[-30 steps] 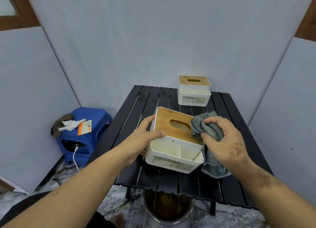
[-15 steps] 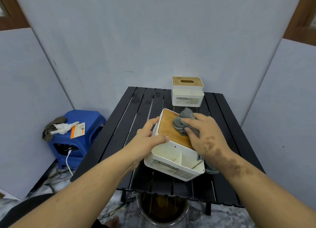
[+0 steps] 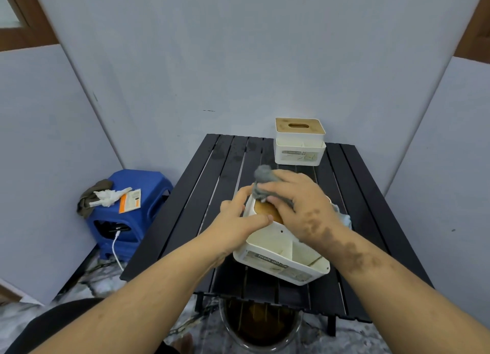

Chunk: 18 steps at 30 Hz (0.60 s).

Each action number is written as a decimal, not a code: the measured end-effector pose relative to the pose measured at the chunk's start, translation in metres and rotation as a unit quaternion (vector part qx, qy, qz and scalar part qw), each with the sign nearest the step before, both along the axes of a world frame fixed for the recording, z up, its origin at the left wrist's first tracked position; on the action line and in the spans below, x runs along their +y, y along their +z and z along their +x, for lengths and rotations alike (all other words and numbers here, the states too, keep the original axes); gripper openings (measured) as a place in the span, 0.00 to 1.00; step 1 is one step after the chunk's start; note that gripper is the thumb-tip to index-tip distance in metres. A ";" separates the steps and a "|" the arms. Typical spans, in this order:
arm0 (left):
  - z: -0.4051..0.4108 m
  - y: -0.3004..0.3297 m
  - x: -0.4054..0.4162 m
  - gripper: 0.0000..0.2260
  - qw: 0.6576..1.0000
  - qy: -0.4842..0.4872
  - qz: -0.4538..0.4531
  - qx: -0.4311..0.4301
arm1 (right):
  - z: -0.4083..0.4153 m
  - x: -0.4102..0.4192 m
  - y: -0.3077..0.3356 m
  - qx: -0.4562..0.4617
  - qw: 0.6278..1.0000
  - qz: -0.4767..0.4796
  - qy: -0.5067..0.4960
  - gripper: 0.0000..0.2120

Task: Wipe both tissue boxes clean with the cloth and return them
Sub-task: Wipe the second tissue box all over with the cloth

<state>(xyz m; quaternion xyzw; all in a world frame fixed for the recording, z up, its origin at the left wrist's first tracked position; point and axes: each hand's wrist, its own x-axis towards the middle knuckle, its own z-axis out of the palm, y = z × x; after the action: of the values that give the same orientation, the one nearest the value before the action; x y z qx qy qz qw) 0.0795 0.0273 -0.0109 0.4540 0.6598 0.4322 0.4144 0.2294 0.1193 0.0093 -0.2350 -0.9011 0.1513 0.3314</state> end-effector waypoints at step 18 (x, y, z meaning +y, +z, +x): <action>-0.005 -0.002 -0.013 0.32 1.000 -0.002 -0.020 -0.017 | 0.059 0.010 0.011 -0.113 0.964 -0.148 -0.193 0.12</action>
<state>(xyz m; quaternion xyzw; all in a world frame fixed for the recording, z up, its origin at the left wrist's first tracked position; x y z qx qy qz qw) 0.0748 0.0142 -0.0126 0.4396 0.6599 0.4258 0.4359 0.2879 0.1292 0.0204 -0.4659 -0.8380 0.1886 0.2122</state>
